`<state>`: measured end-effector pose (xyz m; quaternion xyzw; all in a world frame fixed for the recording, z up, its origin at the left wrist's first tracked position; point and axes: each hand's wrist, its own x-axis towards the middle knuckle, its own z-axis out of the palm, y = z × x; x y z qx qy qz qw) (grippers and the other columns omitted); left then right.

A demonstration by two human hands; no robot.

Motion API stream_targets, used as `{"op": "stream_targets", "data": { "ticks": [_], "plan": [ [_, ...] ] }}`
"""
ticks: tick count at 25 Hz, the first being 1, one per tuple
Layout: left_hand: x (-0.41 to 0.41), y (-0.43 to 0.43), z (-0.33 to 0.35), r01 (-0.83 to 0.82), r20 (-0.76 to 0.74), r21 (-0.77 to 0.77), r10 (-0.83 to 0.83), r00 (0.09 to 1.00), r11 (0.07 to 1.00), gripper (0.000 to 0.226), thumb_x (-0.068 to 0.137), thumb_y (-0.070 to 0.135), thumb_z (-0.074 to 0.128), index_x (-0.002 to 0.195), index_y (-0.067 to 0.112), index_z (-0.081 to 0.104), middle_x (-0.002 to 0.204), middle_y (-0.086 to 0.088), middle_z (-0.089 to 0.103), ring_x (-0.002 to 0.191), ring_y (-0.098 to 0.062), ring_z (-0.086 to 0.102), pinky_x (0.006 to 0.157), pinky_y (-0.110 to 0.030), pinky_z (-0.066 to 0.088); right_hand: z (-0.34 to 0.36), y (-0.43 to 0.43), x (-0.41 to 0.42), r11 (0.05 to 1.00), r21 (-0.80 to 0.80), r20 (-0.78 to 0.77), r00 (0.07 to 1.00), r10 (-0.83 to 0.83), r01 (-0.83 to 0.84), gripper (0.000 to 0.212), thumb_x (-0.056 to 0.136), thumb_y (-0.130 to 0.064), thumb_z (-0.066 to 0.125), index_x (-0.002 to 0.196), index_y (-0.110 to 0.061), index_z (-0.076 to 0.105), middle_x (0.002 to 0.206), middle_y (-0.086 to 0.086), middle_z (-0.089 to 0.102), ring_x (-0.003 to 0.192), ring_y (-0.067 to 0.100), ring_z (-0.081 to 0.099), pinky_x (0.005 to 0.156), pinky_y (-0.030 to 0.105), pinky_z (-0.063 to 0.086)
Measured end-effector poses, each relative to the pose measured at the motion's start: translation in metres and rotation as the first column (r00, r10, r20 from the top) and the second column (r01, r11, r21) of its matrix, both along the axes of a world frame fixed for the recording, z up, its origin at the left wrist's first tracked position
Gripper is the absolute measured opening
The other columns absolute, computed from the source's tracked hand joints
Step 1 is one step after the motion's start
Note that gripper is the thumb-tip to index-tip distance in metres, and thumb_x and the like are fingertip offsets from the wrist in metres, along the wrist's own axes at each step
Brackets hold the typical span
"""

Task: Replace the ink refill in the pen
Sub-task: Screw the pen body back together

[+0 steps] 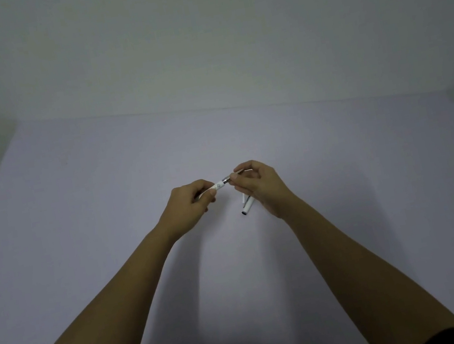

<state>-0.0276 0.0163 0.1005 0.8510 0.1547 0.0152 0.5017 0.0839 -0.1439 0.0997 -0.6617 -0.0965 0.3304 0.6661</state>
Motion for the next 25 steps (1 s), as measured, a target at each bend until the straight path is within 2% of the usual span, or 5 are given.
{"op": "stream_targets", "data": {
  "ticks": [4,6,10,19,25],
  "plan": [
    [0.0,0.005,0.001,0.053,-0.028,0.078,-0.051,0.998,0.996,0.021,0.093,0.03,0.051,0.092,0.018,0.068,0.081,-0.012,0.069,0.064,-0.025,0.055,0.062,-0.041,0.048,0.007,-0.006,0.002,0.975,-0.198,0.202,0.968,0.146,-0.106,0.008,0.078,-0.021,0.071,0.077,-0.025,0.064,0.076,-0.001,0.072,0.07,0.01,0.067,0.07,0.03,0.053],
    [-0.001,0.007,0.002,0.086,-0.022,0.107,-0.084,0.996,0.99,0.02,0.093,0.03,0.052,0.09,0.021,0.069,0.076,-0.008,0.068,0.054,-0.008,0.048,0.056,-0.028,0.041,0.01,-0.007,0.0,0.953,-0.282,0.294,0.936,0.194,-0.109,0.004,0.08,-0.025,0.068,0.077,-0.024,0.066,0.073,-0.003,0.073,0.065,0.006,0.068,0.067,0.023,0.056],
    [0.0,0.007,0.008,0.129,0.018,0.153,-0.133,0.991,0.98,0.017,0.092,0.026,0.054,0.098,0.022,0.07,0.074,0.006,0.066,0.057,-0.003,0.049,0.055,-0.014,0.035,0.014,-0.004,-0.009,0.92,-0.391,0.374,0.908,0.189,-0.031,0.033,0.085,-0.04,0.061,0.069,-0.013,0.069,0.058,-0.004,0.067,0.051,0.005,0.064,0.063,0.022,0.056],
    [-0.001,0.011,0.015,0.113,0.029,0.173,-0.119,0.992,0.979,0.019,0.093,0.027,0.053,0.098,0.02,0.07,0.076,0.002,0.067,0.057,-0.005,0.048,0.055,-0.015,0.035,0.025,-0.006,-0.009,0.928,-0.37,0.484,0.846,0.225,-0.036,0.003,0.083,-0.023,0.065,0.084,-0.022,0.067,0.079,-0.002,0.072,0.079,0.013,0.07,0.073,0.023,0.055],
    [-0.003,0.008,0.018,0.122,0.057,0.172,-0.133,0.989,0.978,0.019,0.093,0.028,0.053,0.101,0.021,0.07,0.08,0.001,0.069,0.06,-0.007,0.049,0.057,-0.015,0.036,0.025,-0.007,-0.007,0.928,-0.373,0.5,0.839,0.215,-0.016,0.022,0.089,-0.032,0.057,0.08,-0.015,0.068,0.072,-0.001,0.068,0.064,0.008,0.065,0.068,0.021,0.054]
  ]
}}
